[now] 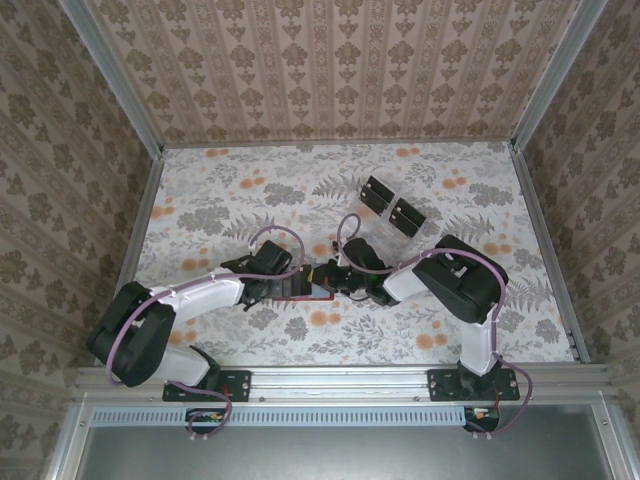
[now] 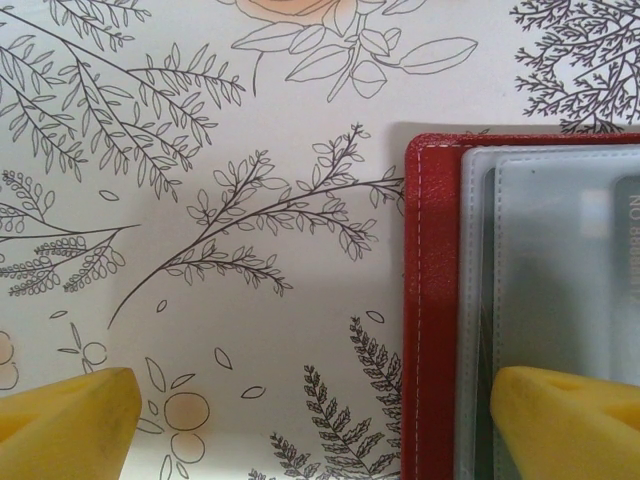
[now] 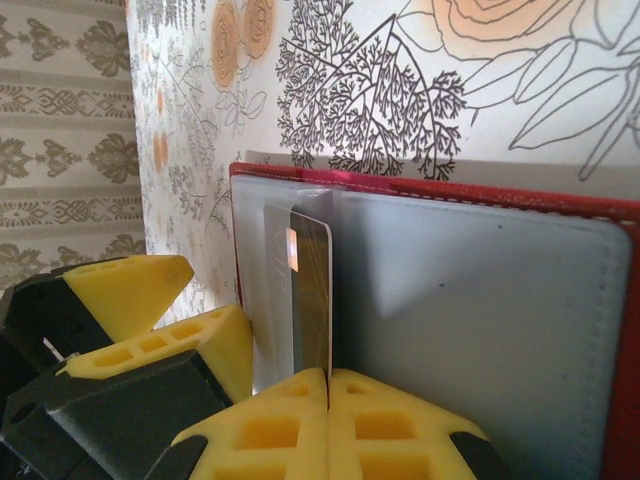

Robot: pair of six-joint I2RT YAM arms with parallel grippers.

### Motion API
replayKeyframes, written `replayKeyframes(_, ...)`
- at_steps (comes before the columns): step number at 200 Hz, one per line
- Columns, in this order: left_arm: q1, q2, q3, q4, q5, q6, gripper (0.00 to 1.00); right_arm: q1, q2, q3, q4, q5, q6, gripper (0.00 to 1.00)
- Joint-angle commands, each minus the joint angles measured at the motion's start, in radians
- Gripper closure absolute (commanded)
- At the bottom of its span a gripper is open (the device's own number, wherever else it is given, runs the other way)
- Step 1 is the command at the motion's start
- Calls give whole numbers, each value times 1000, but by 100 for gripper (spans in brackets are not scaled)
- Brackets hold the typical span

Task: Put the credit cards into the card holder
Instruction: Insert the credit card into the card slot.

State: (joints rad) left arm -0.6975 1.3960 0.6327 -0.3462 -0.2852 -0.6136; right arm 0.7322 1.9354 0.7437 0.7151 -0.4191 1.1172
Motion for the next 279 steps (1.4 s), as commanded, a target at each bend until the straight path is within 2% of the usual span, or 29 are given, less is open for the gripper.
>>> replayKeyframes(1, -7, 7, -21, -59, -8, -15, 0, 11, 16, 36, -138, -18, -44, 100)
replayKeyframes(62, 6, -14, 14, -77, 23, -39, 0, 16, -8, 109, -320, -20, -102, 99)
replayKeyframes(81, 21, -30, 27, -82, 36, -44, 0, 16, -26, 127, -372, -17, -122, 88)
replayKeyframes(97, 41, -38, 43, -94, 57, -49, 0, 16, -45, 149, -420, -15, -146, 74)
replayKeyframes(119, 67, -53, 54, -100, 70, -48, 0, 16, -67, 182, -493, -13, -177, 63)
replayKeyframes(139, 88, -66, 56, -103, 80, -45, 0, 16, -91, 214, -570, -3, -211, 55)
replayKeyframes(163, 106, -83, 49, -99, 89, -43, 0, 16, -121, 258, -668, 21, -255, 51)
replayKeyframes(198, 128, -113, 23, -102, 84, -48, 0, 16, -135, 330, -833, 82, -325, 55)
replayKeyframes(230, 150, -121, 6, -112, 69, -57, 0, 22, -113, 391, -953, 152, -369, 80)
replayKeyframes(279, 167, -99, -14, -96, 82, -71, 0, 40, -46, 467, -1010, 170, -399, 93)
